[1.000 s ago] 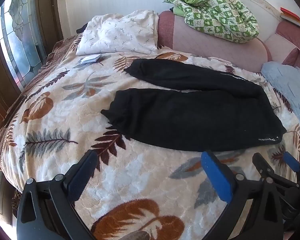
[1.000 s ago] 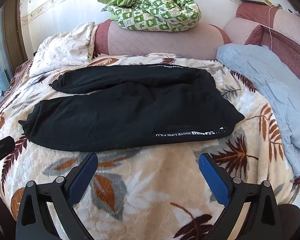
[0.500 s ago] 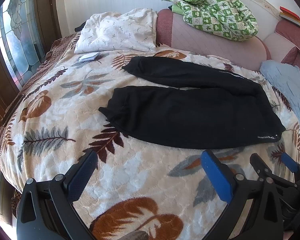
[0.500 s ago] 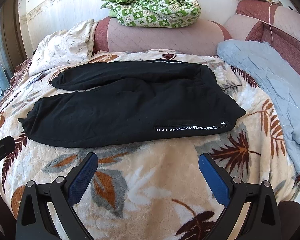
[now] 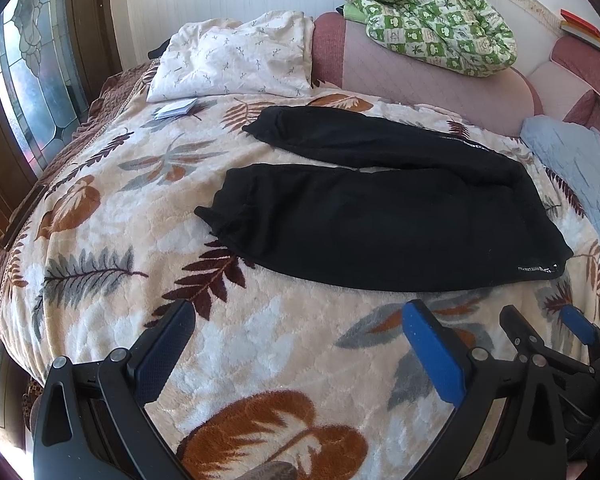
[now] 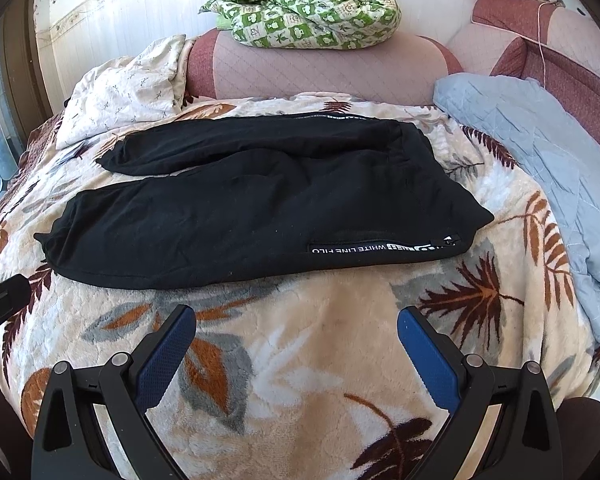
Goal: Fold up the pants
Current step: 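Move both tools toward the black sweatpants lying flat on the bed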
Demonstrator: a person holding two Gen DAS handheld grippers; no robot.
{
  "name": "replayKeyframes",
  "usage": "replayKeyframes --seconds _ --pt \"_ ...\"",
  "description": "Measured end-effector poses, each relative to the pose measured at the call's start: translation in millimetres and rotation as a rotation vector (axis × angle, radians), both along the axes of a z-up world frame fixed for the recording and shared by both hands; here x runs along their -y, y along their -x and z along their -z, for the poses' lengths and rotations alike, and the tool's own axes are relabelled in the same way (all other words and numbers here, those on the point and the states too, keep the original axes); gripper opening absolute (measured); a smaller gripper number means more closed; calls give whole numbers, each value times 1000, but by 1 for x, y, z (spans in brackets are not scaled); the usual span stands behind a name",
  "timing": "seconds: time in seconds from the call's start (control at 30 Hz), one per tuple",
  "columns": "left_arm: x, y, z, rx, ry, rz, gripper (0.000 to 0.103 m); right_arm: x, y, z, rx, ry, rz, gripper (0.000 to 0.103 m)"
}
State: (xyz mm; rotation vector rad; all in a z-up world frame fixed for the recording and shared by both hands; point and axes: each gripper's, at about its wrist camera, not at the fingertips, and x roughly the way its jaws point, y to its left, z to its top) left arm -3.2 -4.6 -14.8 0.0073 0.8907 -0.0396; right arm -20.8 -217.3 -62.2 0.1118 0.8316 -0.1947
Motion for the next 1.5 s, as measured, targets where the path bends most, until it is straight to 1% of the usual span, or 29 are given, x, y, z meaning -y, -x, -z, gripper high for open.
replayKeyframes --seconds 0.23,0.43,0.57,0.7,0.83,1.13,1.27,1.5 --pt "2 -2 1 -14 -8 3 103 0 0 3 -3 -3 4 102" --pt "2 -5 8 -36 -8 3 103 1 0 5 -8 -5 6 102" --pt "-3 -9 18 -60 -5 -9 103 1 -1 7 -16 -6 5 102" --pt "-7 -14 35 -107 -3 -22 103 2 -2 12 -31 -8 5 102" --pt "-9 -16 45 -135 -2 -32 103 2 -4 18 -50 -8 7 102" --pt "-13 -23 68 -187 -23 -45 103 6 -10 40 -121 -36 12 102" --pt "-11 -25 70 -177 -43 -43 103 6 -10 44 -123 -34 11 103" --pt "-11 -26 72 -179 -42 -48 103 7 -11 48 -111 -49 15 103"
